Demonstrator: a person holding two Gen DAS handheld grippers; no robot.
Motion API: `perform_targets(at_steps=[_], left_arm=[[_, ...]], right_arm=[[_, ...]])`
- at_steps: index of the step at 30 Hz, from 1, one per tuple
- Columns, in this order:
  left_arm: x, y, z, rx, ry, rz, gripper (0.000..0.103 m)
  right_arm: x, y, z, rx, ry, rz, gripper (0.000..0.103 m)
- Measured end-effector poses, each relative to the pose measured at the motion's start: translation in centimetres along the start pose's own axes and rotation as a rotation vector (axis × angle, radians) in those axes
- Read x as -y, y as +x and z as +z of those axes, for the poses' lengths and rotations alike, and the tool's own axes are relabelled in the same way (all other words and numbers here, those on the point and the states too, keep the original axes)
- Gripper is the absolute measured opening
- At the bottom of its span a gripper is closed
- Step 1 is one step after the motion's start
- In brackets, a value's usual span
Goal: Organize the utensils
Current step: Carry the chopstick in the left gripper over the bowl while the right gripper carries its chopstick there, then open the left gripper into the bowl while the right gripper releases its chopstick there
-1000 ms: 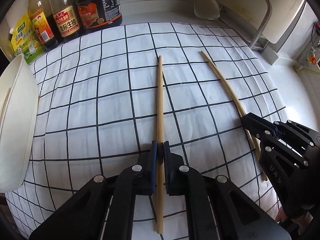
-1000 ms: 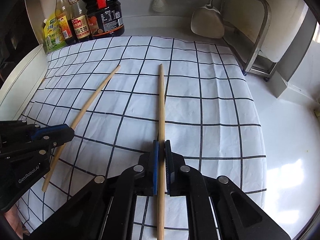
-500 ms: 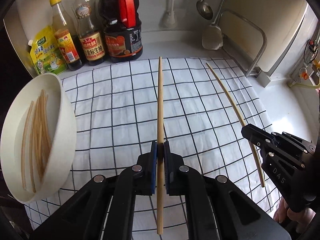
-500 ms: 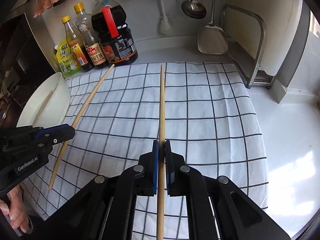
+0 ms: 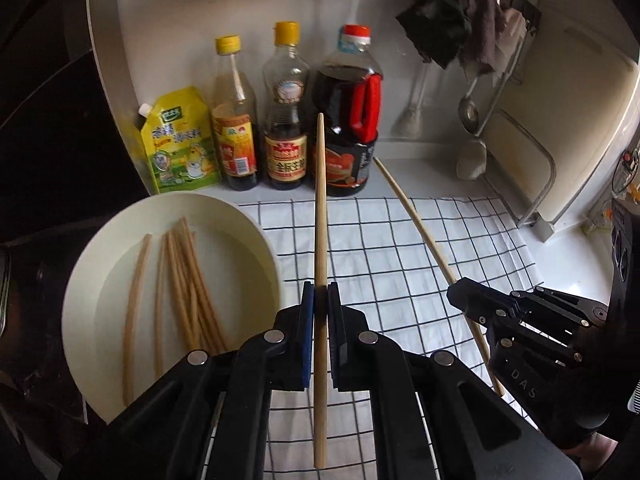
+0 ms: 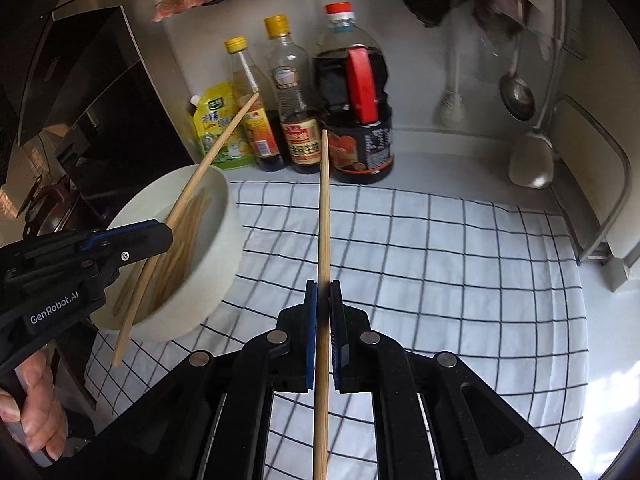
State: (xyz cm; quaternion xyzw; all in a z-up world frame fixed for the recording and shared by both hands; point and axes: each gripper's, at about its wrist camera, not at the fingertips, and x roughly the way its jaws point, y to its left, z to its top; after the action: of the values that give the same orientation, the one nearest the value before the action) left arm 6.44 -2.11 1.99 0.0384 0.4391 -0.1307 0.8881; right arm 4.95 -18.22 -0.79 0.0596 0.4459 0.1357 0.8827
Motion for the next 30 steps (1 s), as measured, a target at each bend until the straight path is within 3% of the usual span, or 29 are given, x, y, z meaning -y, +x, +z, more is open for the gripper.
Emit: perform_targets(at_steps=[7,15,22,30], left_arm=[[-7.6,-0.5,-0.7,0.002,-0.081,0.052,0.007],[-15.4,2.5,-2.6,-0.087,-0.187,0.103,0.007],[-17.6,5.9,-3.1,-0.16,-0.213,0.103,0.007],[-18.2,7.8,-3.2,-0.202,-0.221,0.109,0.008]], right_arm=[[-6.6,3.7,2.9,-0.024,-0.068,0.094,0.006],[-12.5,8.8,4.2,-0.113,-0.105,0.162,0.006],[-14.2,12.5,4.3,-0.203,-0.096,0.161,0.006],[-14.7,14.1,4.7,-0.233,-0.086,0.154,0.006]])
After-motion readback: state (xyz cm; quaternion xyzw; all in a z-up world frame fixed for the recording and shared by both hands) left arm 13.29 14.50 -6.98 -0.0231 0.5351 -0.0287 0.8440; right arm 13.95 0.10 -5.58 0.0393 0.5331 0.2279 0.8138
